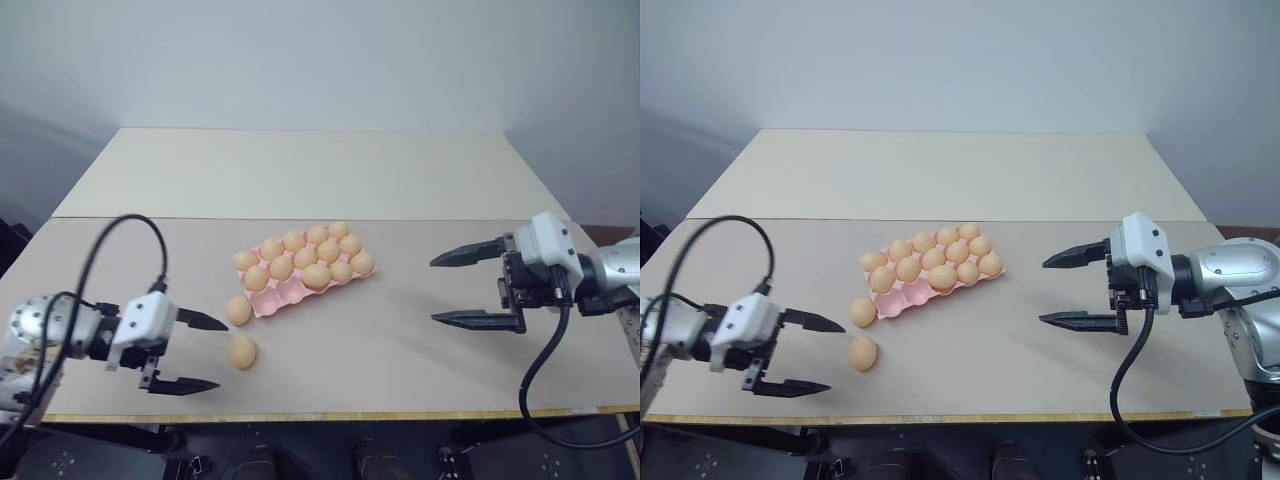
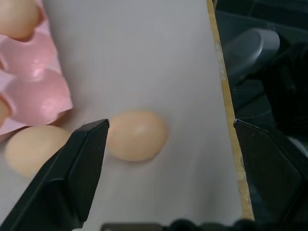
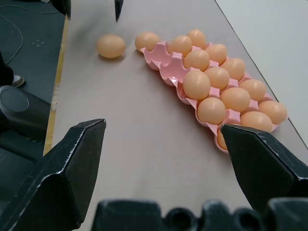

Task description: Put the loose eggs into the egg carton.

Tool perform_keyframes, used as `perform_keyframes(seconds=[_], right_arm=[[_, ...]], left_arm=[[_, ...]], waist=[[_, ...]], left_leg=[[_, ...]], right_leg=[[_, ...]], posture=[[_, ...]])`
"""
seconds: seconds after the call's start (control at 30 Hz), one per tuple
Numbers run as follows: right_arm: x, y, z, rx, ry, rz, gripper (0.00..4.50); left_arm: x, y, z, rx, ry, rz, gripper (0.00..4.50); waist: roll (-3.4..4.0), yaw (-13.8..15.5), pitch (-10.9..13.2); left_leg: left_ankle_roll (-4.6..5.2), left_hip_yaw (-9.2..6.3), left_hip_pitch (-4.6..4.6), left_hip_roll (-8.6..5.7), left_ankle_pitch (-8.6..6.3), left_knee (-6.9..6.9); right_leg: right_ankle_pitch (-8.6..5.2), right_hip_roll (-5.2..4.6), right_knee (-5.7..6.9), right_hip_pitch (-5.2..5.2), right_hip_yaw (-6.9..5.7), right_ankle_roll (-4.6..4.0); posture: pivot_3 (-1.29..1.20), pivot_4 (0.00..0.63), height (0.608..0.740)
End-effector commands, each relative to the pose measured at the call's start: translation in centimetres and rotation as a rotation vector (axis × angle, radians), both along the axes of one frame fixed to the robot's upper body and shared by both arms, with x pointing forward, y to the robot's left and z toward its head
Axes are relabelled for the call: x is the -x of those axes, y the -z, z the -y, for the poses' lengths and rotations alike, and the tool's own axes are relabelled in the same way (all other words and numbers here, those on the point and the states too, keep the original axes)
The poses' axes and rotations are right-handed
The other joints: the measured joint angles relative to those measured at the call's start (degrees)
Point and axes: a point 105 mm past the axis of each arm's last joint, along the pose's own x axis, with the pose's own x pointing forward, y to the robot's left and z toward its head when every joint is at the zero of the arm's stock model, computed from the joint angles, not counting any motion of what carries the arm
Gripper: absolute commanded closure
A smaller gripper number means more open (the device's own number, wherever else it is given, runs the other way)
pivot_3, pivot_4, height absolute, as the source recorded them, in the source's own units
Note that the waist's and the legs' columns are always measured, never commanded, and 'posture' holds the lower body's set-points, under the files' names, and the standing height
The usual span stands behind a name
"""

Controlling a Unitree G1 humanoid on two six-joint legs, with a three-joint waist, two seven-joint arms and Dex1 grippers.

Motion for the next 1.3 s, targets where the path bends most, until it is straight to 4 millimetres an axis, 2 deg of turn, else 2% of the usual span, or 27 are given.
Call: perform_keyframes(seconds=[0.03, 0.3, 0.4, 0.5, 0.6, 0.63, 0.8, 0.93, 1.03, 1.13, 1.23, 1.3], right_arm=[[0.5, -1.1, -0.5, -0.009, -0.029, 0.056, 0.05], [1.0, -1.3, -0.5, -0.015, -0.017, 0.062, 0.05], [1.0, -1.4, -0.5, -0.018, -0.010, 0.064, 0.05], [1.1, -1.4, -0.5, -0.023, -0.003, 0.069, 0.00], [1.0, -1.5, -0.5, -0.031, 0.006, 0.073, 0.00], [1.0, -1.5, -0.5, -0.032, 0.007, 0.075, 0.00], [0.8, -1.5, -0.6, -0.045, 0.015, 0.077, 0.00], [0.6, -1.6, -0.7, -0.054, 0.017, 0.080, 0.00], [0.5, -1.5, -0.8, -0.060, 0.022, 0.084, 0.00], [0.4, -1.6, -0.9, -0.067, 0.025, 0.091, 0.00], [0.3, -1.7, -0.9, -0.071, 0.027, 0.096, 0.00], [0.3, -1.7, -1.0, -0.069, 0.027, 0.099, 0.00]], left_arm=[[-1.3, 0.7, 0.4, -0.058, 0.036, 0.068, 0.00], [-3.1, 2.9, 1.5, -0.103, 0.078, 0.091, 0.00], [-3.5, 3.1, 2.0, -0.082, 0.077, 0.085, 0.00], [-3.5, 3.2, 2.0, -0.096, 0.096, 0.086, 0.59], [-3.9, 3.0, 2.0, -0.088, 0.085, 0.104, 1.59], [-3.9, 2.7, 2.0, -0.087, 0.089, 0.108, 1.87], [-3.7, 0.6, 2.5, -0.025, 0.108, 0.112, 1.87], [-3.8, -2.1, 3.8, 0.130, 0.094, 0.108, 1.87], [-4.7, -4.1, 4.9, 0.267, 0.042, 0.114, 1.87], [-7.1, -5.3, 6.5, 0.386, -0.059, 0.203, 1.87], [-10.0, -4.7, 7.8, 0.386, -0.171, 0.296, 1.87], [-11.1, -4.3, 8.4, 0.368, -0.194, 0.333, 1.87]], waist=[[0.00, 0.1, 0.0], [0.00, 0.1, 0.0], [0.00, 0.0, 0.0], [0.00, 0.0, 0.0], [0.00, 0.0, 0.0], [0.00, 0.0, 0.0], [0.00, 0.0, 0.0], [0.00, 0.0, 0.0], [0.00, 0.1, 0.0], [0.00, 0.3, 0.0], [-0.01, 0.7, 0.0], [-0.01, 0.8, 0.0]], left_leg=[[0.00, 0.00, 0.00, 0.00, 0.00, 0.00], [0.00, -0.01, -0.04, -0.01, 0.00, 0.01], [0.00, -0.01, -0.02, -0.01, 0.00, 0.01], [0.00, -0.02, -0.03, -0.01, 0.00, 0.02], [0.00, -0.02, -0.03, -0.01, 0.00, 0.02], [0.00, -0.02, -0.03, -0.01, 0.00, 0.02], [0.00, -0.02, -0.04, -0.01, 0.00, 0.02], [0.00, -0.02, -0.04, -0.01, 0.00, 0.02], [0.01, -0.04, -0.04, -0.01, 0.00, 0.03], [0.01, -0.05, -0.04, -0.03, 0.00, 0.04], [0.01, -0.09, -0.03, -0.05, 0.00, 0.09], [0.01, -0.10, -0.01, -0.08, 0.00, 0.09]], right_leg=[[0.00, 0.00, 0.00, 0.00, 0.00, 0.00], [0.00, 0.00, -0.01, -0.01, 0.00, 0.01], [0.00, 0.01, 0.02, 0.00, 0.01, 0.00], [0.00, 0.01, 0.02, 0.01, 0.00, 0.01], [0.00, 0.00, 0.01, 0.00, 0.01, 0.01], [0.00, 0.00, 0.02, 0.00, 0.01, 0.01], [0.00, 0.00, 0.03, 0.00, 0.00, 0.01], [0.00, 0.00, 0.02, 0.01, 0.00, 0.01], [0.00, 0.00, 0.04, 0.02, -0.01, 0.02], [0.01, 0.00, 0.04, 0.04, -0.02, 0.03], [0.02, 0.00, 0.03, 0.09, -0.03, 0.05], [0.02, 0.00, 0.02, 0.10, -0.02, 0.04]], posture=[[0.00, 0.150, 0.740], [0.00, 0.150, 0.740], [0.00, 0.150, 0.740], [0.00, 0.150, 0.740], [0.00, 0.150, 0.740], [0.00, 0.150, 0.740], [0.00, 0.150, 0.740], [0.00, 0.150, 0.740], [0.00, 0.150, 0.740], [0.00, 0.150, 0.740], [0.00, 0.150, 0.740], [0.00, 0.150, 0.740]])
